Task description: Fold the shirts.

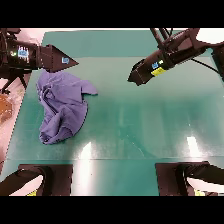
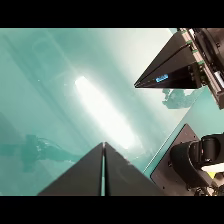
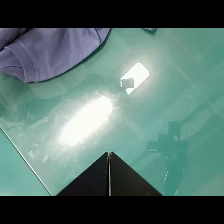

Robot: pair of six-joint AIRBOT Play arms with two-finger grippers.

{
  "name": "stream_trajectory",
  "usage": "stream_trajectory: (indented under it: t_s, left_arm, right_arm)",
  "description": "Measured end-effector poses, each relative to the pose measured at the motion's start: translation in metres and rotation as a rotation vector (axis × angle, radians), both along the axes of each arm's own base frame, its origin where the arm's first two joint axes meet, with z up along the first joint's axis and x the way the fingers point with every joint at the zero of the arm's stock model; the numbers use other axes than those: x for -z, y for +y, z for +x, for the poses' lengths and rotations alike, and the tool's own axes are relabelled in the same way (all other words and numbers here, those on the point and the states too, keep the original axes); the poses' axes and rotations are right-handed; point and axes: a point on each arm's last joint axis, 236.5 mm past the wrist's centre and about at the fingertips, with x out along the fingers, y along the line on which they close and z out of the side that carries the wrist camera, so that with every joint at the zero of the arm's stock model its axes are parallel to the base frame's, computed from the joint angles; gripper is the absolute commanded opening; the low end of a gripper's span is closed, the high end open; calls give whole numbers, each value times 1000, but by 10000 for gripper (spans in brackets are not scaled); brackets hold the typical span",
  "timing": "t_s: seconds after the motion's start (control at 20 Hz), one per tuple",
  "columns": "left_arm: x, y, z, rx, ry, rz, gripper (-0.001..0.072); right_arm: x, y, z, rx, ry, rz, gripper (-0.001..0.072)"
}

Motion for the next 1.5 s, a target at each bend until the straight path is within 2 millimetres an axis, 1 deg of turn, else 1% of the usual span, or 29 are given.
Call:
stream_trajectory:
  t_s: [0.5, 0.95, 1.25, 1.5]
  left_arm:
    - [0, 0, 0, 0, 0, 0, 25]
    - [0, 0, 0, 0, 0, 0, 25]
    - [0, 0, 0, -1, -1, -1, 25]
    - [-3, 0, 3, -10, -10, -12, 25]
  right_arm:
    - [0, 0, 1, 1, -3, 2, 19]
    - [-21, 13, 28, 51, -117, 95, 20]
    - [-29, 17, 37, 67, -156, 126, 20]
    - [-32, 18, 39, 72, -166, 136, 20]
